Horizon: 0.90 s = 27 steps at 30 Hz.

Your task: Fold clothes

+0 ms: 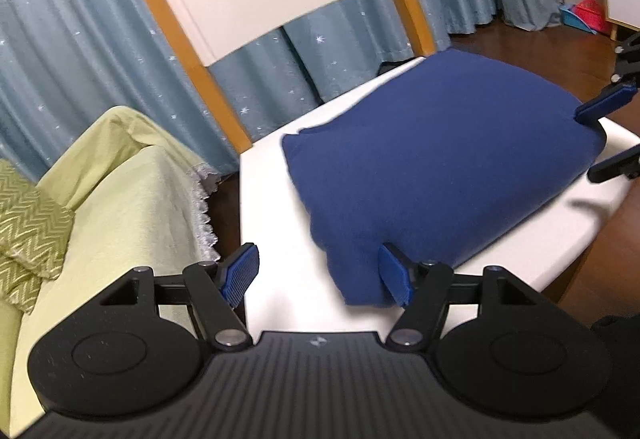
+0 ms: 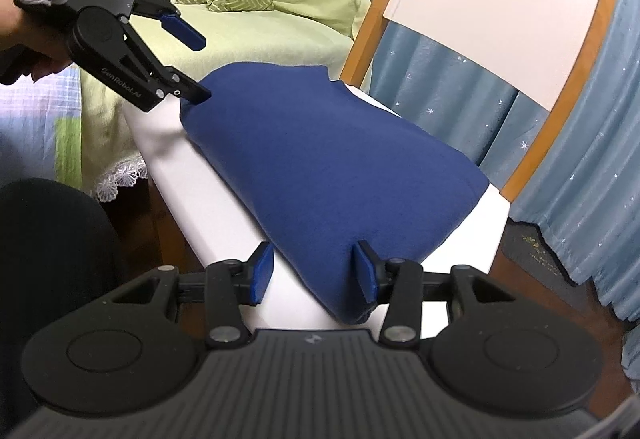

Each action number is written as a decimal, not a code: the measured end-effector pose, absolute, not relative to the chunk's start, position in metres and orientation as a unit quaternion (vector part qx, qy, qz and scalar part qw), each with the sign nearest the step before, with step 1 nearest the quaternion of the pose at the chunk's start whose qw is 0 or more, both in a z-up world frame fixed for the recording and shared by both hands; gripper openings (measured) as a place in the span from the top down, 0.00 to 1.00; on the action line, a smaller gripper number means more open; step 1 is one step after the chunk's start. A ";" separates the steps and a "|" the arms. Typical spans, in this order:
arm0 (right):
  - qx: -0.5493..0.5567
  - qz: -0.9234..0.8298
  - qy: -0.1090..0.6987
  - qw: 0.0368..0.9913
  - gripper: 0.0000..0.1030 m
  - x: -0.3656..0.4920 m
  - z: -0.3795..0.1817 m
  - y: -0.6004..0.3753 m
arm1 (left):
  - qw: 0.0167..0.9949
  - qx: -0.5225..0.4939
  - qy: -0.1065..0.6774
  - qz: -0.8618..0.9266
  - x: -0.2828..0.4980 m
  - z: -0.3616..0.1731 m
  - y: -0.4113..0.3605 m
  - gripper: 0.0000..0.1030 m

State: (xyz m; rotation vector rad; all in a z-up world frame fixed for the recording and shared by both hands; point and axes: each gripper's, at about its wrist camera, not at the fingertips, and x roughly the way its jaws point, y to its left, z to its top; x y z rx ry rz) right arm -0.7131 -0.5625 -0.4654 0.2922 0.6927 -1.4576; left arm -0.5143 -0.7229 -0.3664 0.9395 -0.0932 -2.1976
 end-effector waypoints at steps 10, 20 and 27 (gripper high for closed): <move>0.206 -0.694 0.215 0.655 0.33 -0.734 -0.440 -0.518 | 0.417 0.325 0.107 -0.842 -0.490 -0.347 -0.683 0.01; 0.230 -0.715 0.198 0.630 0.01 -0.731 -0.441 -0.480 | 0.432 0.308 0.167 -0.831 -0.486 -0.351 -0.649 0.01; 0.243 -0.721 0.195 0.619 0.01 -0.728 -0.439 -0.474 | 0.417 0.300 0.180 -0.839 -0.489 -0.344 -0.643 0.01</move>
